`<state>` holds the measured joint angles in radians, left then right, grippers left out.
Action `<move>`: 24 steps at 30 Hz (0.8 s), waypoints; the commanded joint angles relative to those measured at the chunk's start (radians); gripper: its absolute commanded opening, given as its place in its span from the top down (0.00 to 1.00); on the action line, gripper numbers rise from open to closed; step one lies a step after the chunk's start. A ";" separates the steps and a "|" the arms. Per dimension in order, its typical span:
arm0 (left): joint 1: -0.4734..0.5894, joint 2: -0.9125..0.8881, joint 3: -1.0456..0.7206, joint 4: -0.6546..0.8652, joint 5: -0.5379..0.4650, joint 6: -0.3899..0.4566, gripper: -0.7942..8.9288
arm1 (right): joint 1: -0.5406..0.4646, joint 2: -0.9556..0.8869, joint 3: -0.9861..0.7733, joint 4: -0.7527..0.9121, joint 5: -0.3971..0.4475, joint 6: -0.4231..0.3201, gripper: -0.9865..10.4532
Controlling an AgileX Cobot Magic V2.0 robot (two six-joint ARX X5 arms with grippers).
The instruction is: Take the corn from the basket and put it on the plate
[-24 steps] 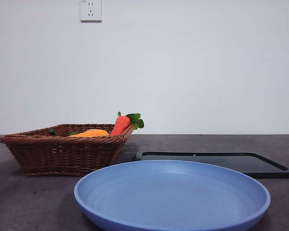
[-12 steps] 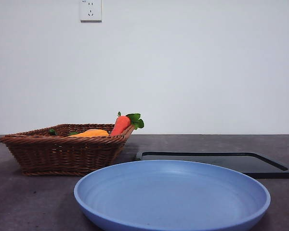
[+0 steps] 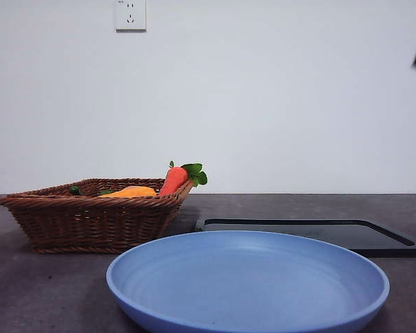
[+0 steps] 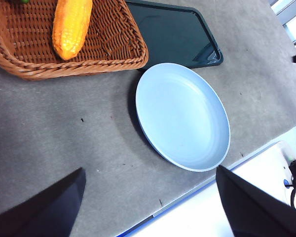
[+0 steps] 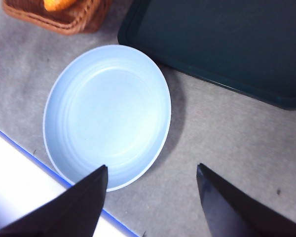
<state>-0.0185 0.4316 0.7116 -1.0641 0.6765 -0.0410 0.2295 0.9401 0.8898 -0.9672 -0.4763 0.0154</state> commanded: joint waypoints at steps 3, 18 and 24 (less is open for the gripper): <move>-0.002 0.004 0.015 0.014 0.004 -0.001 0.48 | 0.048 0.154 0.016 0.079 0.005 0.011 0.65; -0.002 0.004 0.015 0.014 0.004 -0.001 0.48 | 0.168 0.515 0.016 0.264 0.033 0.011 0.66; -0.002 0.004 0.015 0.013 0.004 -0.001 0.48 | 0.196 0.601 0.016 0.296 0.044 0.011 0.68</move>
<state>-0.0185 0.4316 0.7116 -1.0618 0.6765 -0.0410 0.4183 1.5215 0.8898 -0.6769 -0.4366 0.0170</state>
